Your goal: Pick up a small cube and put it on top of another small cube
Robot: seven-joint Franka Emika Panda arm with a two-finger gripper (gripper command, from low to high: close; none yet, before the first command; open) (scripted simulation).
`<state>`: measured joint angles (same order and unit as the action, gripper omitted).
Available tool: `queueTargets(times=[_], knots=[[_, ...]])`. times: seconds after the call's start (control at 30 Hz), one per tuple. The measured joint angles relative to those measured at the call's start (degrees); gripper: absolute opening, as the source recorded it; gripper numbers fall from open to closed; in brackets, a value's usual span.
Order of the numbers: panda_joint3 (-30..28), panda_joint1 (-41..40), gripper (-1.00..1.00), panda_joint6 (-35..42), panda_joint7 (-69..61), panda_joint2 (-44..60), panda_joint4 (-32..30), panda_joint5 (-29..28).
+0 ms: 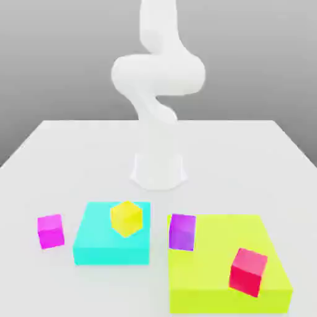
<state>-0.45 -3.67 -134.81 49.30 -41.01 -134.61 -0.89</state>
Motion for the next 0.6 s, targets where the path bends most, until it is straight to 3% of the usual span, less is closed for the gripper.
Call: queueTargets(times=[0.37,0.6], knots=[[-5.61,-15.65,0.0,-14.48,16.42,23.55,-13.26,-3.76],[-11.48,-23.75,0.0,-23.55,22.97,38.12,-21.53,-1.13]])
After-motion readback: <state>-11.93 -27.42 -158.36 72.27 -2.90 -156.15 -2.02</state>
